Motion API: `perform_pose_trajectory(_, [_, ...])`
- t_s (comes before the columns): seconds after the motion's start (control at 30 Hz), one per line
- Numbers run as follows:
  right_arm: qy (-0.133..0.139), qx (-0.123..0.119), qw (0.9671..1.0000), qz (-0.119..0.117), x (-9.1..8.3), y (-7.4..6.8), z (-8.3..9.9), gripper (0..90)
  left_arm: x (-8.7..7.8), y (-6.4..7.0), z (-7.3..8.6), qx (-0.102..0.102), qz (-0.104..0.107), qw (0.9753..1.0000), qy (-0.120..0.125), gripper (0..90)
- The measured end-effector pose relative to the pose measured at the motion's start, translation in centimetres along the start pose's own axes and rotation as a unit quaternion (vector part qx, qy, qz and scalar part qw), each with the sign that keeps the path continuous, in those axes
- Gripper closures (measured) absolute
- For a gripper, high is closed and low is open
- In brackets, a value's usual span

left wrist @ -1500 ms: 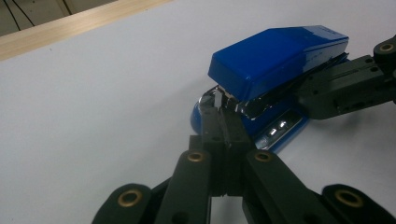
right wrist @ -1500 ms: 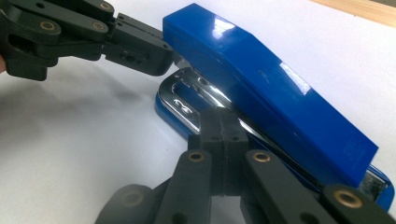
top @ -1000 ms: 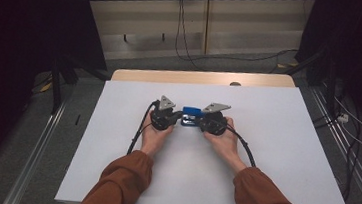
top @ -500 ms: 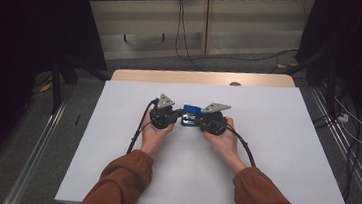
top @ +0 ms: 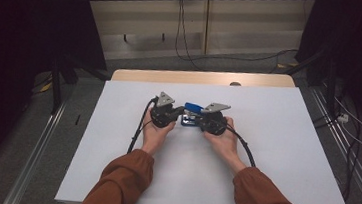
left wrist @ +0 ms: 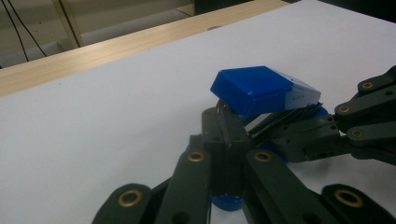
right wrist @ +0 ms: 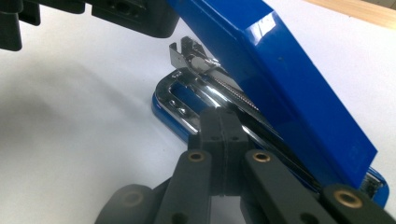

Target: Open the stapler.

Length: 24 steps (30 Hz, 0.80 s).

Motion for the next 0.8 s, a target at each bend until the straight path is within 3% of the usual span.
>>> perform_pose_trajectory(0.63, [-0.003, -0.023, 0.9996, 0.013, -0.06, -0.28, -0.02, 90.0, -0.22, 0.24, -0.5, 0.002, -0.006, 0.9999, 0.008, 90.0])
perform_pose_trajectory(0.8, [0.005, -0.018, 0.9998, 0.008, -0.2, -0.57, -0.27, 90.0, -0.18, 0.15, -0.48, 0.002, -0.007, 0.9999, 0.007, 90.0])
Point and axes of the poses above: each handheld gripper's, and its own axes: x roughly forward along the jaws, z roughly out of its underside, y roughly to its right, the point moved 10 cm from there along x, roughly forward along the jaws, and after that the axes turned 14 degrees about -y, right-handed, at the moved point
